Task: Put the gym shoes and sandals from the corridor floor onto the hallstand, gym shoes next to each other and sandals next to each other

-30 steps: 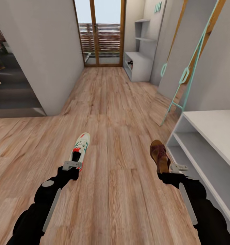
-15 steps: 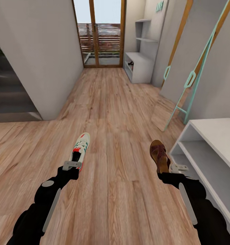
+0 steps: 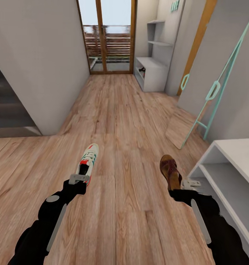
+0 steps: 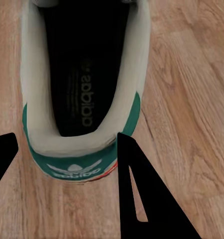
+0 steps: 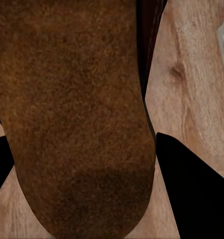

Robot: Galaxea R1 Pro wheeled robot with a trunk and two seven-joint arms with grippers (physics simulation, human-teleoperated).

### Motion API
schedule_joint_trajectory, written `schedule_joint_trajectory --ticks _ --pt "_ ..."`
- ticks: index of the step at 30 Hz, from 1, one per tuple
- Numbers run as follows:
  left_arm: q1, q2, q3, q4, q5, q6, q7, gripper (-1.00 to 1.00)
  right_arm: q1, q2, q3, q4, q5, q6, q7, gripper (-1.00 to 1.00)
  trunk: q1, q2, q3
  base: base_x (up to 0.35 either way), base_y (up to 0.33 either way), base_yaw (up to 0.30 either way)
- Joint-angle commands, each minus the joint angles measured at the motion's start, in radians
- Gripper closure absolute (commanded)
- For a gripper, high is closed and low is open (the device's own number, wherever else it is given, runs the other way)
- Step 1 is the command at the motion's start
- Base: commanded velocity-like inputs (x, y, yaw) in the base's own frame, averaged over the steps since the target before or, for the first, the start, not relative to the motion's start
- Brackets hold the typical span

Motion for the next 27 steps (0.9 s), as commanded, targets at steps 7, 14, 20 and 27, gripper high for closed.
schedule_joint_trajectory --ticks 7,14,20,27 --pt "-0.001 0.001 -0.005 -0.001 -0.009 0.005 -0.006 1.0 0.0 -0.001 0.093 -0.001 -0.002 0.003 -0.002 1.0 0.0 0.0 -0.001 0.334 0.0 0.0" --pt "-0.001 0.001 -0.006 0.0 -0.01 0.005 -0.005 1.0 -0.001 0.0 0.095 -0.002 -0.002 0.004 -0.004 1.0 0.0 0.0 -0.001 0.334 0.0 0.0" --pt "-0.001 0.002 -0.006 0.0 -0.01 0.005 -0.005 1.0 -0.001 0.0 0.097 -0.001 -0.003 0.003 -0.003 1.0 0.0 0.0 -0.001 0.334 0.0 0.0" --pt "-0.001 0.002 -0.006 0.0 -0.01 0.005 -0.003 1.0 0.0 0.001 0.099 0.0 -0.003 0.003 -0.003 1.0 0.0 0.0 -0.001 0.334 0.058 0.0"
